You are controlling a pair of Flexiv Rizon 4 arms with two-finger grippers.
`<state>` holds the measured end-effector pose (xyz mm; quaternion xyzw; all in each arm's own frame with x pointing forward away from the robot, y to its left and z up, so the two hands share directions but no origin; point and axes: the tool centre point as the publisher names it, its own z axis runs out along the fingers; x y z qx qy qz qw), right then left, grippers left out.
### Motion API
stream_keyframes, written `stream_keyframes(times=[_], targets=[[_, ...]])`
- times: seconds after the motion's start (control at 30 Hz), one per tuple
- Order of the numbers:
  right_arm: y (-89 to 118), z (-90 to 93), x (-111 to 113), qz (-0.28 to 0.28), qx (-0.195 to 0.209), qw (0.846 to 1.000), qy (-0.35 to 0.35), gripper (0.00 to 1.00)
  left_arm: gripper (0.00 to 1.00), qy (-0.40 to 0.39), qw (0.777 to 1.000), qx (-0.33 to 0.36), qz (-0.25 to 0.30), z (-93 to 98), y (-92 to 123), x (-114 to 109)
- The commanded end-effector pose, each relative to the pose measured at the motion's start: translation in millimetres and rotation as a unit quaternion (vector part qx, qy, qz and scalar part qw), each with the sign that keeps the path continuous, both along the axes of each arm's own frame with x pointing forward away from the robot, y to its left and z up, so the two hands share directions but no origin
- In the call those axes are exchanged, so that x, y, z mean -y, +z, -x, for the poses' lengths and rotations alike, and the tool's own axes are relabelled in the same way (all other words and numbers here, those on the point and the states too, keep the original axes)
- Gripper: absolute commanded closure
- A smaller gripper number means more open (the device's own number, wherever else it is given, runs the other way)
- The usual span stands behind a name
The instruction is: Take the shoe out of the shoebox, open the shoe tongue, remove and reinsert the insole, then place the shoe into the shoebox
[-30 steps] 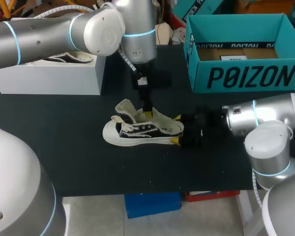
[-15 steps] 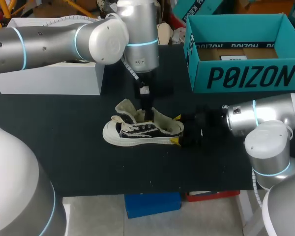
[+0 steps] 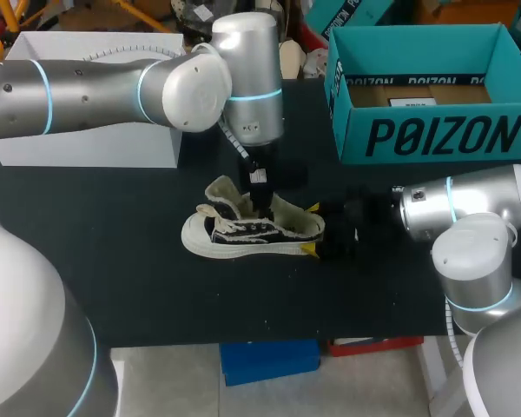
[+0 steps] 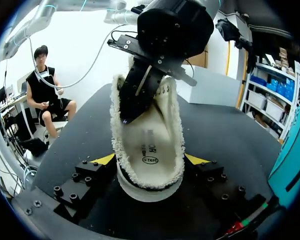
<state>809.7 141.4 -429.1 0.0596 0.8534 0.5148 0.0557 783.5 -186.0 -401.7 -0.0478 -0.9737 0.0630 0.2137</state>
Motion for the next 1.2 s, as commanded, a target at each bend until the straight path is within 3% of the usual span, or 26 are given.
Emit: stream_keyframes(times=[0.03,1.0,1.1,1.2], targets=[[-5,1.4,-1,0.000,0.000,1.000,-0.001,1.00,1.00,0.005,1.000,0.012,0.010,6.9,-3,0],[-5,1.4,-1,0.000,0.000,1.000,-0.001,1.00,1.00,0.013,1.000,0.016,0.012,12.7,-21,3],[-5,1.4,-1,0.000,0.000,1.000,-0.001,1.00,0.60,0.011,1.000,0.017,0.013,13.8,-22,4],[-5,1.4,-1,0.000,0.000,1.000,-0.001,1.00,0.57,0.015,1.000,0.023,0.014,14.0,-22,4]])
